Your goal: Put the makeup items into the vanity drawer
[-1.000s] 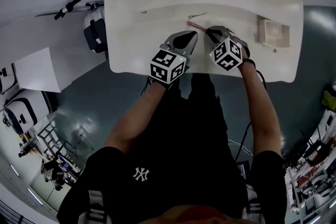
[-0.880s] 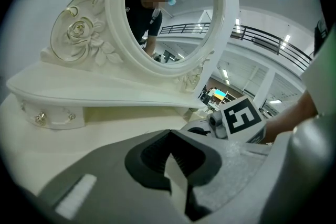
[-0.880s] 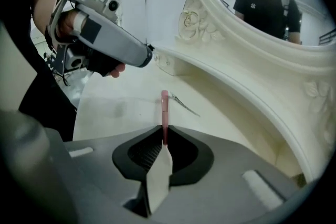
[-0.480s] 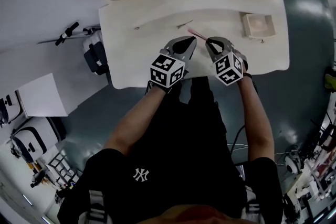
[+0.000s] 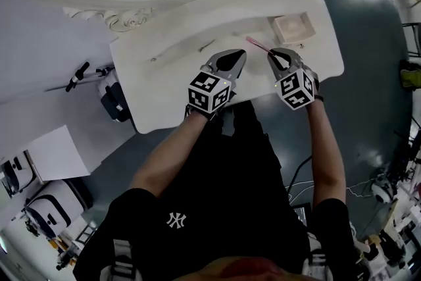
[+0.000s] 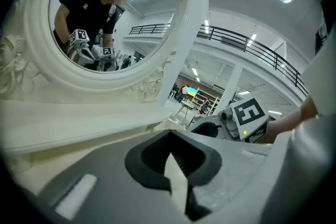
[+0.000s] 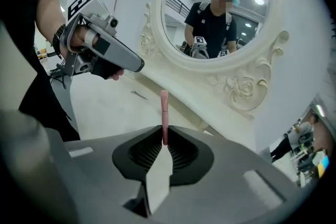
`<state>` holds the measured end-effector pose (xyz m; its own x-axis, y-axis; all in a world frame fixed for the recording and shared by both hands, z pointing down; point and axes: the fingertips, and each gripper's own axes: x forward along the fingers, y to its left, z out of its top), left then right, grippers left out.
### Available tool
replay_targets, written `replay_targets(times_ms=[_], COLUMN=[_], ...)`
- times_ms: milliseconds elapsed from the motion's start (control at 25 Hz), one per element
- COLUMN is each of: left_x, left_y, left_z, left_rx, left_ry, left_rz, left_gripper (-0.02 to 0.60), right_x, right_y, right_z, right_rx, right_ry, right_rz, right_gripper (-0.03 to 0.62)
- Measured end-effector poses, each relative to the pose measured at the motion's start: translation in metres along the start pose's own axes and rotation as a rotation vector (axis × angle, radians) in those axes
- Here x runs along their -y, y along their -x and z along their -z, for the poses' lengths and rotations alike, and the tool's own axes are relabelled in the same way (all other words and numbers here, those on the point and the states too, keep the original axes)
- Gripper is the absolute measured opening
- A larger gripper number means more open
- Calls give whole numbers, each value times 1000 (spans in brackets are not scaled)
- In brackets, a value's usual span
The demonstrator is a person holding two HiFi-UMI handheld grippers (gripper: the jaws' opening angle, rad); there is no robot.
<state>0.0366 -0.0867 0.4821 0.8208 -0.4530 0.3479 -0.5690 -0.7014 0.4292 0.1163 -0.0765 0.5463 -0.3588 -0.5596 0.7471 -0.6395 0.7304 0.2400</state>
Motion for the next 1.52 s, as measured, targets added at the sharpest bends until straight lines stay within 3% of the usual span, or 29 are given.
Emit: replay_targets(times_ms=[440, 880, 1080, 1520], left_x=[19, 6, 1, -9], left_y=[-62, -91, -94, -64], left_z=[-13, -19, -20, -11], left_rx=[-21, -31, -27, -20], left_ry=[-10, 11, 20, 27], left_rz=[17, -41, -54, -81], left_gripper=[0, 0, 0, 0], right_x=[99, 122, 128, 97], right_y=[15, -12, -15, -18], right_z=[67, 101, 101, 36], right_rx=[-65, -142, -149, -18], right_ry=[-10, 105, 94, 81], right_rz=[84, -47, -69, -58], right_gripper=[61, 71, 109, 51])
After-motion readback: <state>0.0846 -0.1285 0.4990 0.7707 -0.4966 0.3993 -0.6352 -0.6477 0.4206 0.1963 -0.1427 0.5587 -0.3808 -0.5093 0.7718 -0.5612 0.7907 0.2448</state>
